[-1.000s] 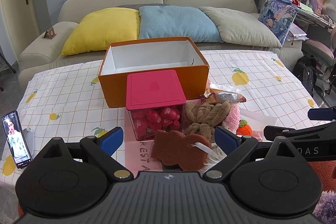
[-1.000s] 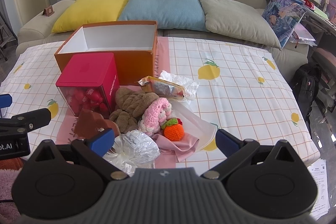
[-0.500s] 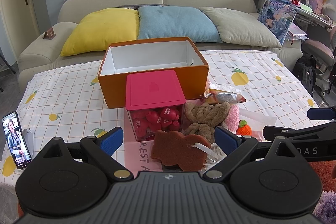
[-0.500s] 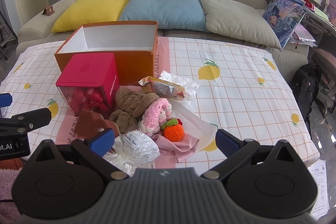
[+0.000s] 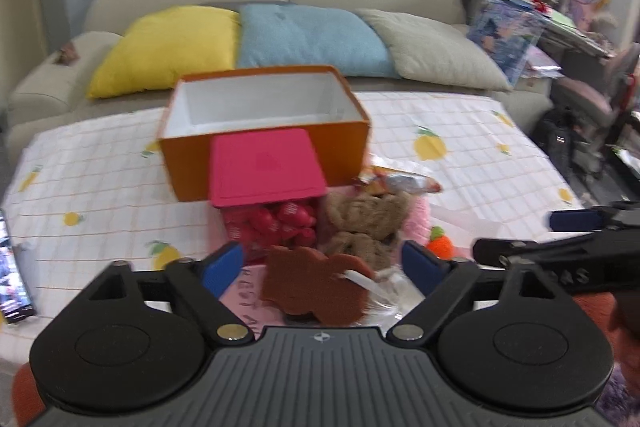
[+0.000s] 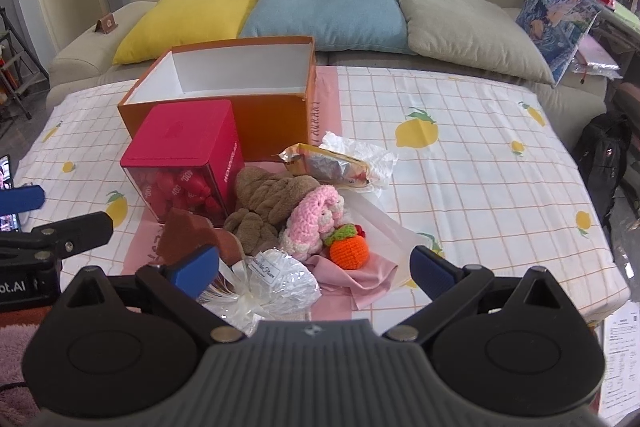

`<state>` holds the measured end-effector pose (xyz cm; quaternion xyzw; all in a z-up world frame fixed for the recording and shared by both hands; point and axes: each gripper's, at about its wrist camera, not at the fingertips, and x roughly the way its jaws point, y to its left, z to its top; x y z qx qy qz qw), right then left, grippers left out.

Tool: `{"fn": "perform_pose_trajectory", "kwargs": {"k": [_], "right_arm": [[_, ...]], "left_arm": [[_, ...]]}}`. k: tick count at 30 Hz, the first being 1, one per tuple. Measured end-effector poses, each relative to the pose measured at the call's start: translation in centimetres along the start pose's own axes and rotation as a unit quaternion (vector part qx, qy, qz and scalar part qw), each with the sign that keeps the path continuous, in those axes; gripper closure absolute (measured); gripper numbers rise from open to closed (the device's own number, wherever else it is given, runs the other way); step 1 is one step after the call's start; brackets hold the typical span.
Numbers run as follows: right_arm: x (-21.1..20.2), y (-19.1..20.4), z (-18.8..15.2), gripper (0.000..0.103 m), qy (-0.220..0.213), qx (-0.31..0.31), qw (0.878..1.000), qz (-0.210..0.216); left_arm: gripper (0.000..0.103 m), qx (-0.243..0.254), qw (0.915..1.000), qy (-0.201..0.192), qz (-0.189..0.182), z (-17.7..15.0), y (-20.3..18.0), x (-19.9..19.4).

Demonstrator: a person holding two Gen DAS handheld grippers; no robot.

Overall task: Organize soft objects
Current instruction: 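Grasp the white towel with the left gripper while the right gripper grasps the clear plastic bag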

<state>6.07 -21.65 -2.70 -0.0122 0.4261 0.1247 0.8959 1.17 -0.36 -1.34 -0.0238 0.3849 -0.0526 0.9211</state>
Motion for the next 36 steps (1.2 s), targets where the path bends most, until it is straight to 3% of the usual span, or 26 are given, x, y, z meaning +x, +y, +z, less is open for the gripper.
{"fn": "perform_pose_trajectory", "kwargs": {"k": [2, 7, 14, 16, 17, 23, 29, 30, 31, 33, 36], "right_arm": [[0.8, -0.8, -0.1, 0.029, 0.018, 0.014, 1.000, 0.013], [3.4, -2.3, -1.3, 0.034, 0.077, 0.063, 0.994, 0.049], [6.3, -1.3, -1.9, 0.031, 0.112, 0.048, 0.990, 0.069], [7.3, -0.9, -1.7, 0.021, 0.124, 0.046, 0.989, 0.070], [8.0, -0.9, -1.6, 0.020, 0.136, 0.056, 0.986, 0.077], [12.1, -0.7, -1.6, 0.026, 0.177, 0.094, 0.976, 0.088], [14.4, -0.6, -1.6, 0.025, 0.180, 0.111, 0.973, 0.095], [14.5, -0.7, -1.7, 0.028, 0.179, 0.113, 0.973, 0.093], [14.6, -0.9, -1.8, 0.041, 0.178, 0.116, 0.973, 0.092], [14.4, -1.4, -1.9, 0.045, 0.173, 0.128, 0.971, 0.100], [13.3, -1.7, -1.7, 0.052, 0.165, 0.125, 0.974, 0.097]], "left_arm": [[0.029, 0.002, 0.9994, 0.019, -0.029, 0.0, 0.2, 0.8], [0.034, -0.002, 0.9927, 0.071, -0.097, -0.6, 0.6, 3.4], [0.034, -0.009, 0.9889, 0.130, -0.072, -1.7, 1.3, 5.9], [0.033, -0.021, 0.9876, 0.142, -0.063, -1.7, 1.9, 6.5], [0.032, -0.026, 0.9870, 0.146, -0.062, -1.7, 2.1, 6.7], [0.032, -0.028, 0.9844, 0.164, -0.057, -2.2, 2.6, 8.1], [0.025, -0.028, 0.9843, 0.166, -0.053, -2.3, 2.5, 9.2], [0.025, -0.024, 0.9836, 0.171, -0.053, -2.3, 2.3, 9.4], [0.025, -0.022, 0.9826, 0.176, -0.055, -2.4, 2.2, 9.6], [0.025, -0.026, 0.9793, 0.191, -0.063, -2.7, 2.0, 10.1], [0.017, -0.054, 0.9725, 0.212, -0.081, -3.3, 2.1, 10.9]]}}
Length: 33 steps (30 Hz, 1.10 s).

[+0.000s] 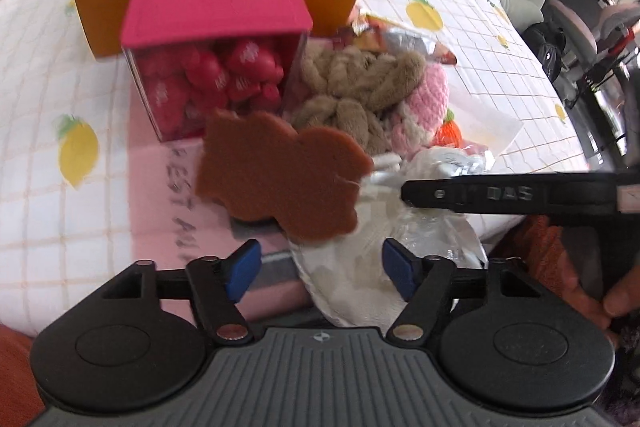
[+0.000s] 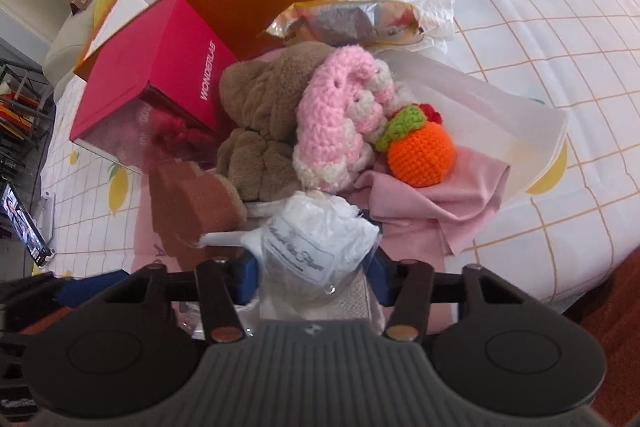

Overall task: Organize soft objects
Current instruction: 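Grasp the white towel with the left gripper while the right gripper grasps the clear plastic bag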

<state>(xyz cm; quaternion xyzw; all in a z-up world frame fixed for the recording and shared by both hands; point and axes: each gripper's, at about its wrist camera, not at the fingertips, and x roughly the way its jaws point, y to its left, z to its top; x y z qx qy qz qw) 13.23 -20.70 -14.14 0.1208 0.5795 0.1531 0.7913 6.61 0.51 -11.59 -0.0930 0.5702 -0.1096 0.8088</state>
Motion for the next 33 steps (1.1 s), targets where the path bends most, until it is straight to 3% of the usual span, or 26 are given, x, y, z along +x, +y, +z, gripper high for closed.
{"fn": "perform_pose_trajectory", "kwargs": {"k": [4, 9, 13, 15, 18, 20, 22, 33], "right_arm": [[-2.5, -0.6, -0.8, 0.052, -0.020, -0.006, 1.000, -0.017], [-4.3, -2.9, -1.5, 0.053, -0.031, 0.038, 0.999, -0.010], [-4.8, -3.7, -1.9, 0.053, -0.038, 0.058, 0.998, -0.008], [-4.9, -3.8, -2.0, 0.053, -0.040, 0.059, 0.997, -0.012], [-5.1, -4.0, -2.1, 0.053, -0.043, 0.060, 0.997, -0.016], [-5.2, -4.0, -2.2, 0.053, -0.045, 0.061, 0.997, -0.015], [-5.4, -4.0, -2.3, 0.053, -0.049, 0.058, 0.997, -0.015], [-8.6, -2.4, -2.6, 0.053, -0.099, 0.009, 0.994, -0.035]], "left_arm": [[0.010, -0.046, 0.9969, 0.037, -0.053, 0.0, 0.6, 1.7], [0.009, -0.058, 0.9940, 0.090, -0.020, -0.2, -0.3, 4.3], [0.010, -0.066, 0.9907, 0.111, -0.044, -0.7, -1.1, 5.5], [0.015, -0.068, 0.9896, 0.116, -0.049, -0.7, -1.3, 6.1], [0.036, -0.071, 0.9895, 0.112, -0.058, -0.7, -1.3, 6.4], [0.068, -0.072, 0.9893, 0.104, -0.072, -0.8, -1.4, 6.1], [0.080, -0.060, 0.9913, 0.094, -0.070, -0.8, -1.8, 5.5], [0.087, -0.036, 0.9951, 0.002, -0.092, -0.4, -2.7, -0.3]]}}
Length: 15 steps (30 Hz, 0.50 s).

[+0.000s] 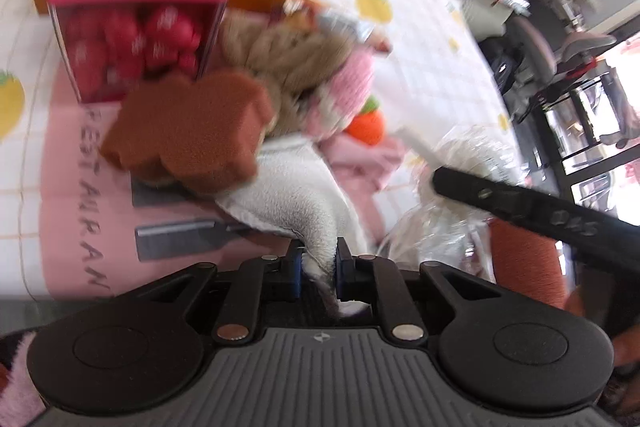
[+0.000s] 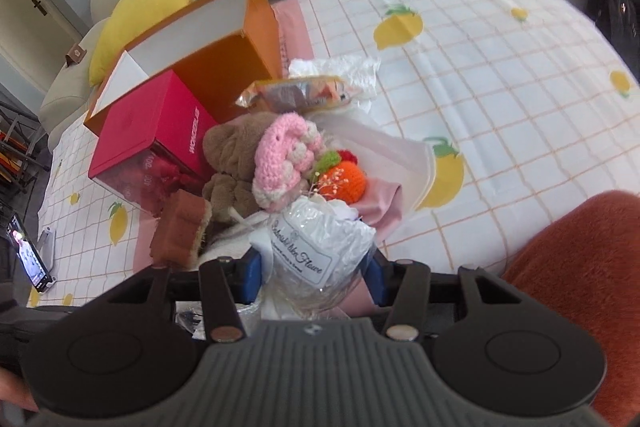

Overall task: Organize soft objects
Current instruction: 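Grasp the white towel with the left gripper while the right gripper grasps the clear plastic bag, then carry the towel and plastic bag with both grippers over the orange box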

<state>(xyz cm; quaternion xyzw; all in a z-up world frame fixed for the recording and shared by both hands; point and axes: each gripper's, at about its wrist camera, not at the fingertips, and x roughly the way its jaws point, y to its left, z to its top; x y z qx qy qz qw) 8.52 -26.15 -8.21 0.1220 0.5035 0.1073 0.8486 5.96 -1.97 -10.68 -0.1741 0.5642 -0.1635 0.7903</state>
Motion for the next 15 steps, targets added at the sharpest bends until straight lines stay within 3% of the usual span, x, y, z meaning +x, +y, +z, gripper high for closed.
{"fn": "perform_pose_trajectory", "kwargs": {"k": [4, 10, 15], "right_arm": [[-0.1, 0.2, -0.1, 0.053, 0.002, -0.011, 1.000, -0.013], [0.0, 0.8, -0.3, 0.053, 0.009, -0.024, 0.999, -0.024], [-0.6, 1.3, -0.2, 0.053, -0.001, -0.034, 0.999, -0.028]], "left_arm": [[0.087, 0.013, 0.9994, -0.032, -0.004, 0.3, -0.9, -2.1], [0.087, 0.034, 0.9989, -0.013, -0.028, 0.3, -1.8, -3.3], [0.087, 0.042, 0.9980, -0.040, -0.025, -0.2, -2.0, -5.3]]}}
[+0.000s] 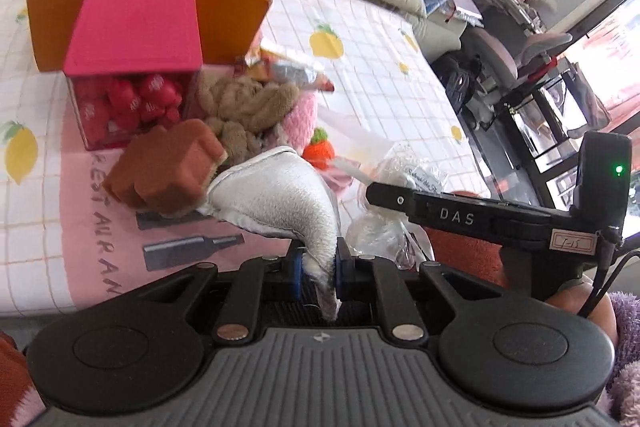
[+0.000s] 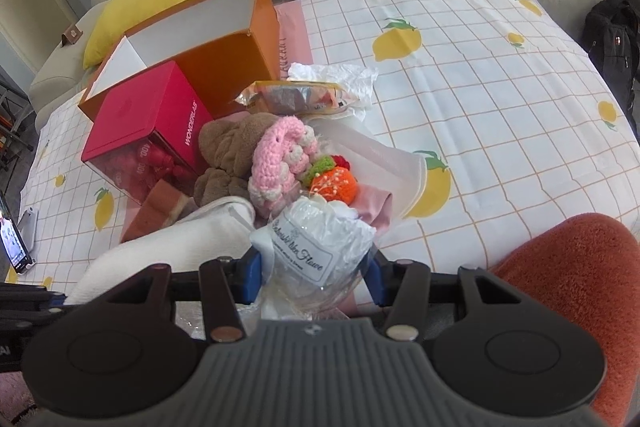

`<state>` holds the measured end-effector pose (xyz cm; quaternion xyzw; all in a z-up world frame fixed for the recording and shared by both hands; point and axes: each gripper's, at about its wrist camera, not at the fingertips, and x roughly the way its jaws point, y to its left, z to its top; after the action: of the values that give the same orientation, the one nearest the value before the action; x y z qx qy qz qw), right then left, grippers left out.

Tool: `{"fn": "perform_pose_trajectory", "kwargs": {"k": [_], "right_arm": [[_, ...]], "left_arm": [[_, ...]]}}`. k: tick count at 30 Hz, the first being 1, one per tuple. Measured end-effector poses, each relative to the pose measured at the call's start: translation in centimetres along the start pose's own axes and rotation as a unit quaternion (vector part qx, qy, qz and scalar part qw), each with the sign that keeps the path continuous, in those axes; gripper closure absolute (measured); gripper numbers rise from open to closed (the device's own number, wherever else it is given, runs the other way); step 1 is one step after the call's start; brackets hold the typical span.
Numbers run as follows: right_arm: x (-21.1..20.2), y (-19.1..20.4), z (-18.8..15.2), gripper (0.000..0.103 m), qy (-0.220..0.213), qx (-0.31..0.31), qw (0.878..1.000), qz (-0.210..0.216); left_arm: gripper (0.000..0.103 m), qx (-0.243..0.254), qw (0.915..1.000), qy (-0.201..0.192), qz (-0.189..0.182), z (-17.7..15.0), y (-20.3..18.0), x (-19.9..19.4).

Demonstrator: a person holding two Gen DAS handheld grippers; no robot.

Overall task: Organize soft objects
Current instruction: 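Carry the towel and plastic bag with both grippers over the orange box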

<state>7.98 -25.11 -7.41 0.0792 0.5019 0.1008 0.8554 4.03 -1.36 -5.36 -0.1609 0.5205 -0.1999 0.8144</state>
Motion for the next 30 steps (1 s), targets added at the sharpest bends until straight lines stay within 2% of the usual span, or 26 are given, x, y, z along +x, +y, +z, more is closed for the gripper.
{"fn": "perform_pose_trajectory", "kwargs": {"k": [5, 16, 30], "right_arm": [[-0.9, 0.4, 0.2, 0.053, -0.010, -0.008, 1.000, 0.004], [-2.5, 1.6, 0.6, 0.053, -0.021, -0.030, 0.999, 0.015], [-4.3, 4.6, 4.1, 0.053, -0.075, -0.094, 0.992, 0.049]], "left_arm": [[0.087, 0.007, 0.9996, -0.027, -0.009, 0.1, -0.7, -2.4], [0.087, 0.006, 0.9958, -0.089, 0.018, 0.6, -1.0, -6.0], [0.087, 0.030, 0.9812, -0.180, 0.063, 4.0, 0.1, -10.6]]}}
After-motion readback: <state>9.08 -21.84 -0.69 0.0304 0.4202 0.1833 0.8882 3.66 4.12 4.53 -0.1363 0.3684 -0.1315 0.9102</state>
